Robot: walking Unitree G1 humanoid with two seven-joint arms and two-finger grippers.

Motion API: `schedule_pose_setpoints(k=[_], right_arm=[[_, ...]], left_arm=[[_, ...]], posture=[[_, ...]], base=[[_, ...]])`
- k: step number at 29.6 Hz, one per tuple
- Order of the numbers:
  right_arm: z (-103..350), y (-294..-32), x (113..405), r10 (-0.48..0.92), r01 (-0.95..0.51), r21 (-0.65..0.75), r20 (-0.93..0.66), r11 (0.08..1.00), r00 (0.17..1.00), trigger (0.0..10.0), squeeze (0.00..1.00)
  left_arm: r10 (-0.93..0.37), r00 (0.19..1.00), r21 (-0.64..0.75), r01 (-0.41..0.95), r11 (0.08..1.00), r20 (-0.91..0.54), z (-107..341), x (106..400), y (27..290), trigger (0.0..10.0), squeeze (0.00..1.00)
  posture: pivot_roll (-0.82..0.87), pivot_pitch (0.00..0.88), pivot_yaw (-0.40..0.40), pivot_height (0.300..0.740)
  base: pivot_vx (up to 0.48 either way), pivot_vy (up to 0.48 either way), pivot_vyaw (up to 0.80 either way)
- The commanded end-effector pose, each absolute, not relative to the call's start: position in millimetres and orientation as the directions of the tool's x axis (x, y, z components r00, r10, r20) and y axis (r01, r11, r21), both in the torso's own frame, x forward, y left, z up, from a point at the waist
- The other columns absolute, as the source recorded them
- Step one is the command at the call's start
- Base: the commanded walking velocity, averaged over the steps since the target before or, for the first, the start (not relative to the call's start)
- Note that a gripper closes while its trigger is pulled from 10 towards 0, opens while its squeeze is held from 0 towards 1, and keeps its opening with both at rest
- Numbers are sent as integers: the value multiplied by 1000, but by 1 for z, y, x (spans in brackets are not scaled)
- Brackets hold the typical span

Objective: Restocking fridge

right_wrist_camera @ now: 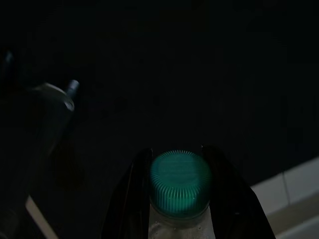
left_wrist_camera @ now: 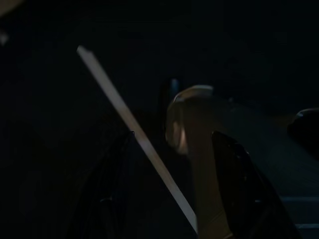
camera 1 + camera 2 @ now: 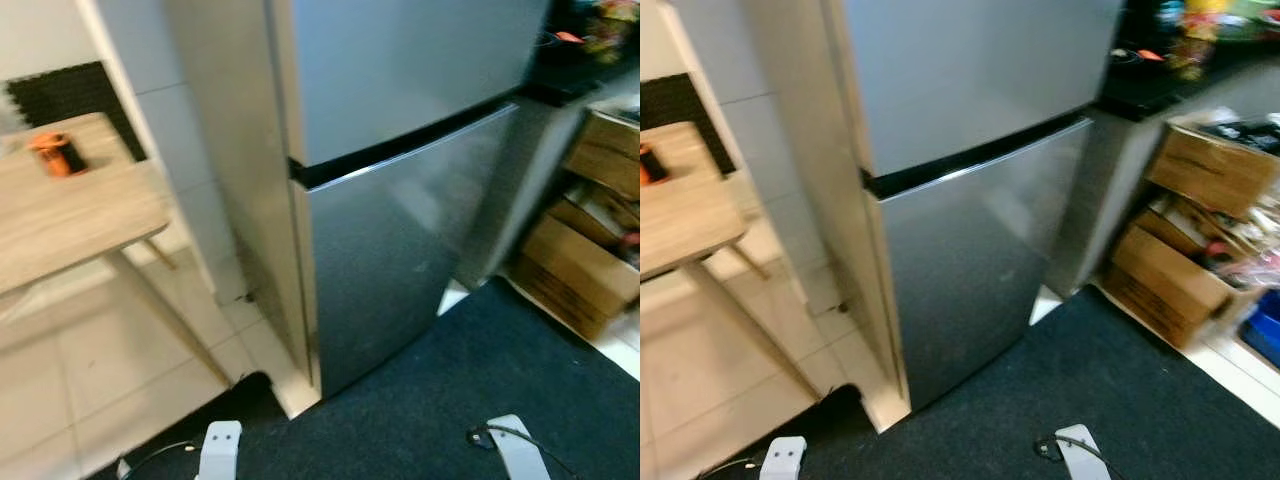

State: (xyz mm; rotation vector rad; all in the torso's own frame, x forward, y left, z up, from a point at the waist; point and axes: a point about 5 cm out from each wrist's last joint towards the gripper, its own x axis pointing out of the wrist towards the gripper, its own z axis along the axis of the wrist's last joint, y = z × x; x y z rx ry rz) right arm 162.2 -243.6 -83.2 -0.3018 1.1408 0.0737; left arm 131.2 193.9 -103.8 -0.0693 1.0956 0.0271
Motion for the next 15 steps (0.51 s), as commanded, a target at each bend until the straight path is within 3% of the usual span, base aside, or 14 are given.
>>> schedule_pose_setpoints(k=[1,6,15], right_arm=[[-86,-245,155,-99,-221,-200,-913,955,397,10000,0],[-85,-246,156,-100,-225,-206,-908,952,406,10000,0],[-85,-247,157,-111,-229,-218,-907,949,406,10000,0]], left_arm=[[-14,459,-45,-56,997,-888,-104,133,192,10000,0],[-26,465,-59,-56,997,-885,-102,137,193,10000,0],[-22,466,-63,-73,995,-885,-103,137,190,10000,0]], posture=[[-11,0,-21,740],[-12,0,-22,740],[-12,0,-22,740]], base=[[0,0,788],[0,0,755],[0,-443,0]])
